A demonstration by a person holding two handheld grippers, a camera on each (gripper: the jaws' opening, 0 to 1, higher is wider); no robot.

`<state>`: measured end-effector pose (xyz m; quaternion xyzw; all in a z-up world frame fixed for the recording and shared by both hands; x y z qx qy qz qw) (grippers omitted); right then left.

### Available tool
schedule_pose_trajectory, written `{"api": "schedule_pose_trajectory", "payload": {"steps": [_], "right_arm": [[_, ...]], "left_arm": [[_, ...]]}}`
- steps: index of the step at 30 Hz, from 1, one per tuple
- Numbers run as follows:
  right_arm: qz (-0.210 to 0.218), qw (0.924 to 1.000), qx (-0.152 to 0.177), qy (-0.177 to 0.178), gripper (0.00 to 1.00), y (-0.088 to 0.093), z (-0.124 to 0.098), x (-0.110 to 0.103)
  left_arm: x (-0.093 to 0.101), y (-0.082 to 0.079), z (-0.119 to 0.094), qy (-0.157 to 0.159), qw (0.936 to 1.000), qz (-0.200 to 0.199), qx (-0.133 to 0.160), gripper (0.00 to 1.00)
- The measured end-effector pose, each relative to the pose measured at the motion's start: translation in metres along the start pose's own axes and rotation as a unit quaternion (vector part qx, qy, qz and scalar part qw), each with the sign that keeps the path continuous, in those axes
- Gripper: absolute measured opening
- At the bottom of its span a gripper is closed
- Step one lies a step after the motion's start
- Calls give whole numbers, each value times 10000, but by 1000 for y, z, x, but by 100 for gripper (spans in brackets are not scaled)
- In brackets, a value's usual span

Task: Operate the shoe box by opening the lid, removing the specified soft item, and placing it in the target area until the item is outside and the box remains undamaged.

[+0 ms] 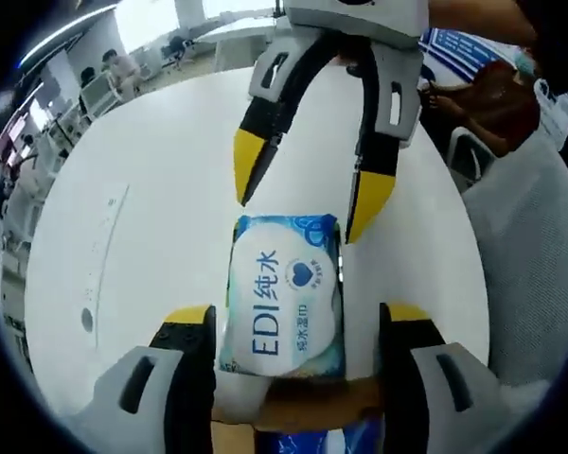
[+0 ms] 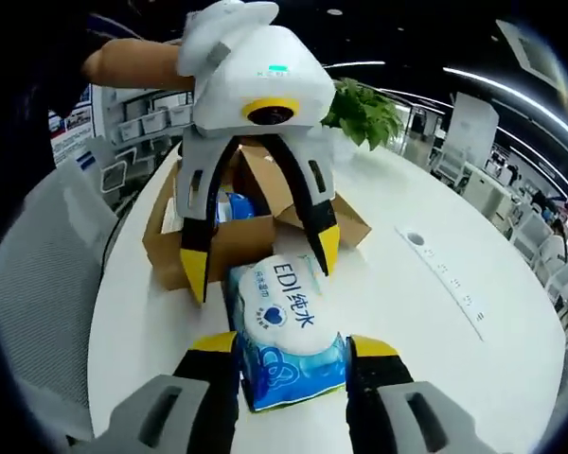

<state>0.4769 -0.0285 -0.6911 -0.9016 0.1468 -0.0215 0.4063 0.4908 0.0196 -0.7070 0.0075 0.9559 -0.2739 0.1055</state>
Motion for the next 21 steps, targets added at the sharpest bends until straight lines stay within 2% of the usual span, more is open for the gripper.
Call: {"api": "schedule_pose_trajectory", "payload": {"steps": [4,8,17,21], "right_arm": [[-4,10000,42,16,42,-8,-4,-4],[-64,9999,85,14,43,-20,-7,-10],[-269,9996,62,-40,42,-40,-2,-24],[-318,9994,48,-85,42,-48,2,-28]], "left_arm": [[-4,-4,-18,-152,9993,-303,179,75],[-5,-8,-39,-303,9958,-689,517,79],[-4,12,-72,-694,9876,-1214,714,86],[-1,23,-83,-856,9849,-1309,745,92]]}}
Point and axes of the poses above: the point that each gripper's makers call its tool centre point, and the gripper's own axes: z roughly forward along the fingers, x roughly to its right, y roughly out of its underside, the point moved 1 cm from there along -z, roughly backward along the fingers, and after that the axes turned 13 degrees about -y, right-handed, at the moved point
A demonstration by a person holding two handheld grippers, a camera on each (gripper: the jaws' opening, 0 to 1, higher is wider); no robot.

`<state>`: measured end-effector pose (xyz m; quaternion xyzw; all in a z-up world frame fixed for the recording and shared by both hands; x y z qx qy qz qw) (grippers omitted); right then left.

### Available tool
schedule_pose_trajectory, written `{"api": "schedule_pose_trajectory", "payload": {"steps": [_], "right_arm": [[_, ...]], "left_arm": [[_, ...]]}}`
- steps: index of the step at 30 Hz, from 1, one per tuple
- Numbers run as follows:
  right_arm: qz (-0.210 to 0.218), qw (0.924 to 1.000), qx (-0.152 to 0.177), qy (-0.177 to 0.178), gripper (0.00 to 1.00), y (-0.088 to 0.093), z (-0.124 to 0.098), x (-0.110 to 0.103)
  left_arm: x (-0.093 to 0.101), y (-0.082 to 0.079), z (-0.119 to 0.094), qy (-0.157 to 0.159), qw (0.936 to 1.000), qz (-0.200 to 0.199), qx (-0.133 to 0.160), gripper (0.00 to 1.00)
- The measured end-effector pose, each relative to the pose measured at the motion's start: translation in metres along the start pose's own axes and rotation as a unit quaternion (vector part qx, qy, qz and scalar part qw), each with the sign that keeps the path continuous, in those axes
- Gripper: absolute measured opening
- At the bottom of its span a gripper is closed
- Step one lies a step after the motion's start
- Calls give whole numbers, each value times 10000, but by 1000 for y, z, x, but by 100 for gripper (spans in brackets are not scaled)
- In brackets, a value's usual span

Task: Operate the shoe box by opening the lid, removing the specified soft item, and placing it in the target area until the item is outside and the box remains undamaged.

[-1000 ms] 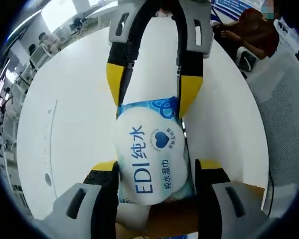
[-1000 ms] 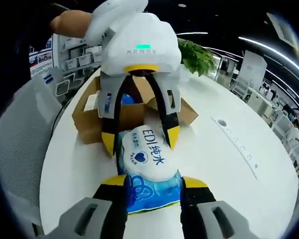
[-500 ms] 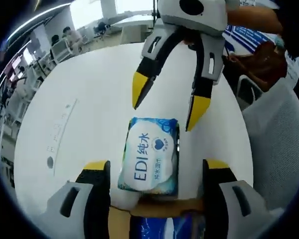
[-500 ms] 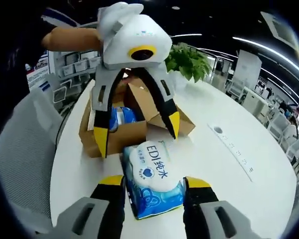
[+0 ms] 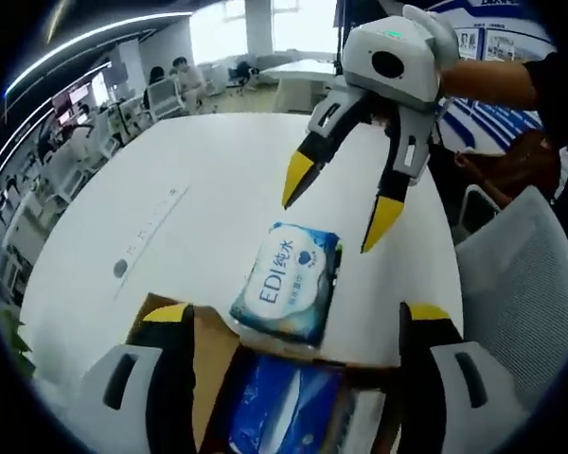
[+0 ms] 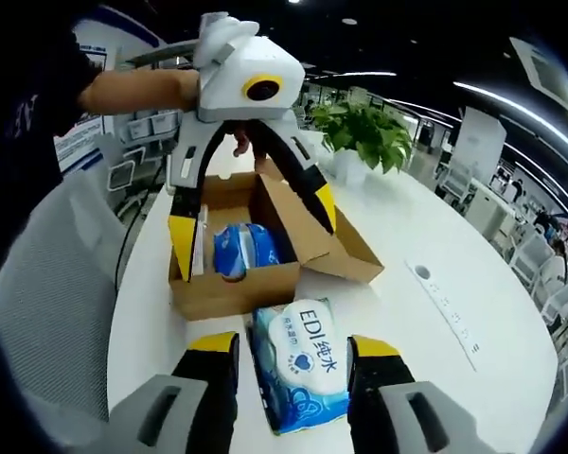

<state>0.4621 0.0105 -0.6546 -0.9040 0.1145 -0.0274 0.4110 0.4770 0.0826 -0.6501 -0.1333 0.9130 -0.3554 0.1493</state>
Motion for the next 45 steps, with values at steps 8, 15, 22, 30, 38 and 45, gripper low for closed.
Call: {"api": "schedule_pose_trajectory", "payload": {"steps": [8,15,22,30,38,45], "right_arm": [[-129,9998,81,-106,43,-23,14,-9],[-306,9994,50,-123,42,-38,27,-16],[-518,9984,26,-239,40,-52,42,-26],[-704,9971,66,-274,38,-66,59,-34],[-841,9962,130,-186,37,-78,74,-38],[-993,9950,128,-29,35,-87,87,-34]], "left_arm": [[-9,9,-31,-415,9970,-568,333,99],[-8,24,-60,-743,9927,-783,540,99],[-8,34,-85,-1073,9862,-929,847,99],[-1,45,-115,-1518,9732,-1254,1185,99],[14,71,-140,-1948,9623,-1458,1213,99],[22,87,-160,-2336,9494,-1609,1348,99]]}}
Point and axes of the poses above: the point that each gripper's makers call its tool centre point, and the gripper's own axes: z roughly forward along the fingers, x roughly to its right, y roughly out of its underside, the point moved 1 cm from there along -z, roughly backward along the fingers, and after that the axes turned 13 degrees about -y, right-handed, at the moved point
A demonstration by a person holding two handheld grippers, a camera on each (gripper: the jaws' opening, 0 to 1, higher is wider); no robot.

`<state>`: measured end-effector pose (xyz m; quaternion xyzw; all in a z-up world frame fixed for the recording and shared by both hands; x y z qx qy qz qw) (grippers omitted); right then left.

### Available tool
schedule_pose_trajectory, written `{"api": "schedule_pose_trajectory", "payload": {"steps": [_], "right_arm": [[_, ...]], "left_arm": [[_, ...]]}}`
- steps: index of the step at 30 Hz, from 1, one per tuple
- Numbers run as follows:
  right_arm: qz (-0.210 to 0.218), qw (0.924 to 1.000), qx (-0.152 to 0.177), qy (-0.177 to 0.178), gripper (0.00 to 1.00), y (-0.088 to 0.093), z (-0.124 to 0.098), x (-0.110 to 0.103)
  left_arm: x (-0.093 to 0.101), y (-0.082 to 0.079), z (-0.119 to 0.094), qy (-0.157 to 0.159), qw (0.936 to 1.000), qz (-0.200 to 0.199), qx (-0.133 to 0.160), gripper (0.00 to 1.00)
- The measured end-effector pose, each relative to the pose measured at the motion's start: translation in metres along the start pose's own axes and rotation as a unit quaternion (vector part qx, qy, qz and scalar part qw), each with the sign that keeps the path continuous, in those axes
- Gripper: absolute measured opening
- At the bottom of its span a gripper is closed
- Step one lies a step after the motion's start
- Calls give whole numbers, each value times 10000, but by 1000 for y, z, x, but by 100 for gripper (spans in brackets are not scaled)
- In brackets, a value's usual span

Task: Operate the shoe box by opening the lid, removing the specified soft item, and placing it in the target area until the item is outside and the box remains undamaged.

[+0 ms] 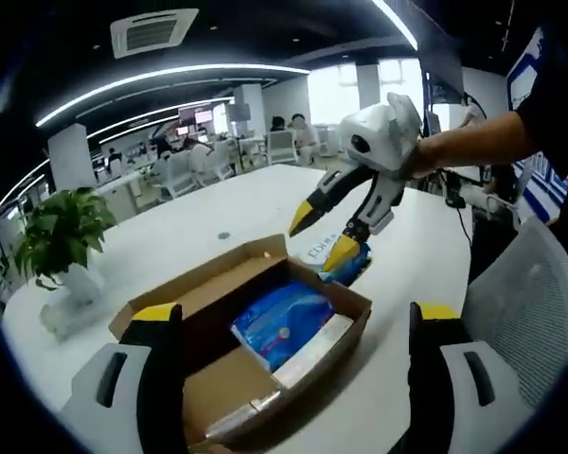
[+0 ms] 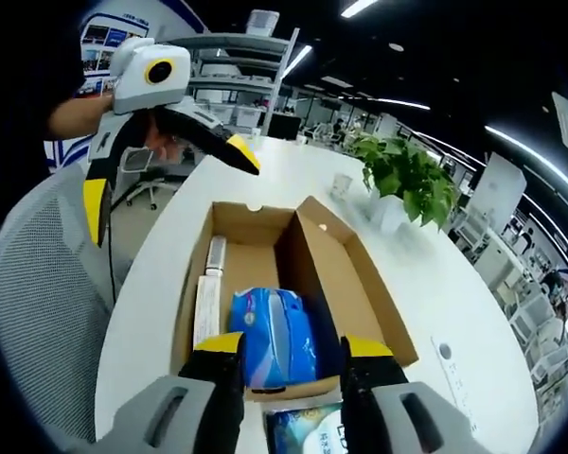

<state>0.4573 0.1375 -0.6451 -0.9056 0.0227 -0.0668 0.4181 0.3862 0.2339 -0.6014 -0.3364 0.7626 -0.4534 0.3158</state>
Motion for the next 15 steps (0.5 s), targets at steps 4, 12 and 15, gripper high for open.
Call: {"api": "schedule_pose_trajectory", "payload": {"steps": [4,12,15], "right_arm": [[-55,9999,11,117,33,-2,8,5],[-65,9991,142,393,27,-5,18,17],[-121,9988,121,465,24,-5,20,21]], "left_arm": [[-3,10,-14,-226,9997,-66,5,99],[-8,22,-37,-590,9980,-213,61,99],[-9,28,-42,-679,9973,-272,-15,99]]}}
Point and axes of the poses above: the point that each gripper's makers call its tool centre point, and the gripper's own axes: z roughly forward along the fingers, x roughly to its right, y roughly out of its underside, the point moved 1 cm from there along -z, roughly backward along the fingers, and after that the axes turned 13 degrees about -y, right-handed, at the moved point
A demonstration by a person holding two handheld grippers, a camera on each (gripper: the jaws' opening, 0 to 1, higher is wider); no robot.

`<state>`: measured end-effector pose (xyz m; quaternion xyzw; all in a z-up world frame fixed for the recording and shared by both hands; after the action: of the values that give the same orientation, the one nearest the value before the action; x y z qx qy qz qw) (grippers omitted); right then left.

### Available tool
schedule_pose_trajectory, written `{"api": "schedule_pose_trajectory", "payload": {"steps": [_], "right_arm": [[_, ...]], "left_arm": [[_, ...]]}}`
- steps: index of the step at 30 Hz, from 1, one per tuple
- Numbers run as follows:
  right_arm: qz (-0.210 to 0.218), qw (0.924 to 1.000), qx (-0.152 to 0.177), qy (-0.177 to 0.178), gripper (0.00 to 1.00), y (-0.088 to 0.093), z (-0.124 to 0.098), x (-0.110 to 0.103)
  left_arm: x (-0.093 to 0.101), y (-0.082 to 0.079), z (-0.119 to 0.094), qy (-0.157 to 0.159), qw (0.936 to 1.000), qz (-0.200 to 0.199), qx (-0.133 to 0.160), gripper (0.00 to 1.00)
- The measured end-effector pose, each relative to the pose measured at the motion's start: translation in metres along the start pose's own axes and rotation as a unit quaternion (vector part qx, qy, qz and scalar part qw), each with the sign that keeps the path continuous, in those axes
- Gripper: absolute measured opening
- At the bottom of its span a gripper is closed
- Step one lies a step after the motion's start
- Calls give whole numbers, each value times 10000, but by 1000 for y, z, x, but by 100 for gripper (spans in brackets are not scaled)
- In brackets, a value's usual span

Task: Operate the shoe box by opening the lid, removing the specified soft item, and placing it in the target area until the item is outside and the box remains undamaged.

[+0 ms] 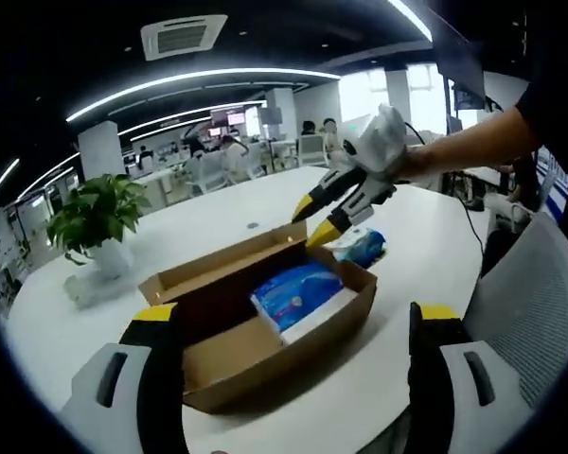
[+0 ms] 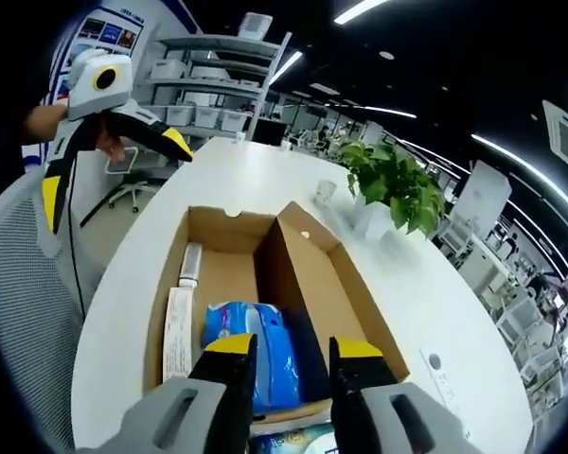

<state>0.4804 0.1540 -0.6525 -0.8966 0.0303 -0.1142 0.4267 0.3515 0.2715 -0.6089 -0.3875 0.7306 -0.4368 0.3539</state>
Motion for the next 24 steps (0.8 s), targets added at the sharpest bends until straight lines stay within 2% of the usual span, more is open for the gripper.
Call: {"api": "schedule_pose_trajectory", "payload": {"steps": [4,13,20,24], "right_arm": [[2,10000,-5,-27,22,1,7,0],[-225,9987,-444,-102,19,15,32,-7],[-314,9969,-703,-132,11,24,48,-8],[-380,9950,-907,-191,10,31,57,-11]], "left_arm": [[-4,3,-7,-131,9999,-75,39,99],[4,19,-17,-338,9994,-58,-54,99],[19,29,-16,-246,9996,-169,-26,99],[22,33,-17,-240,9997,-31,-93,99]]}}
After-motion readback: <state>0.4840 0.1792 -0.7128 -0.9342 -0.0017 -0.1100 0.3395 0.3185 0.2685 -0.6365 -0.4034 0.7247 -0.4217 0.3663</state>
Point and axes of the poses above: the point that each gripper's makers call its tool centre point, and the gripper's own axes: z roughly forward along the fingers, x roughly to its right, y roughly out of its underside, the point moved 1 cm from there along -z, roughly backward along the fingers, and after that the axes turned 13 degrees about -y, right-handed, at the moved point
